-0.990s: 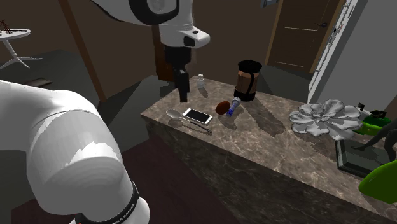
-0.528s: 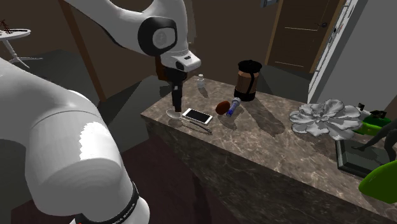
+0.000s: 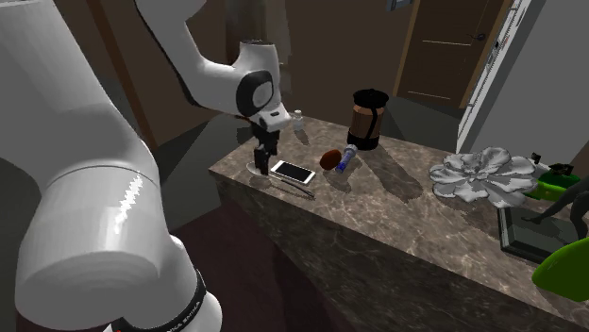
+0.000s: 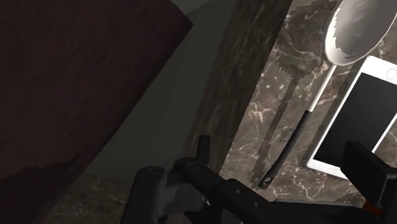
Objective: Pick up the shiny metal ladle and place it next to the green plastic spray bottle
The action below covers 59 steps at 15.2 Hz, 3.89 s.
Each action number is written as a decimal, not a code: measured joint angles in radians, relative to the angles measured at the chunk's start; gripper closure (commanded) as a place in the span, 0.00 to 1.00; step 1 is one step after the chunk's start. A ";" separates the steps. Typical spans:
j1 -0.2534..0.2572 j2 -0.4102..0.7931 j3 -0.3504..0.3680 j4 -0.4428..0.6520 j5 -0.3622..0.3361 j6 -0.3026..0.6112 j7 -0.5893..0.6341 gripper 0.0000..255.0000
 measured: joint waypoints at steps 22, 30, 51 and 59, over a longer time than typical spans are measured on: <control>0.398 0.600 -0.511 0.328 -0.849 0.240 0.968 0.00; 0.398 0.600 -0.511 0.329 -0.849 0.240 0.968 1.00; 0.179 0.378 -0.242 0.251 -0.597 0.084 0.765 1.00; 0.088 0.257 -0.120 0.236 -0.418 0.001 0.636 1.00</control>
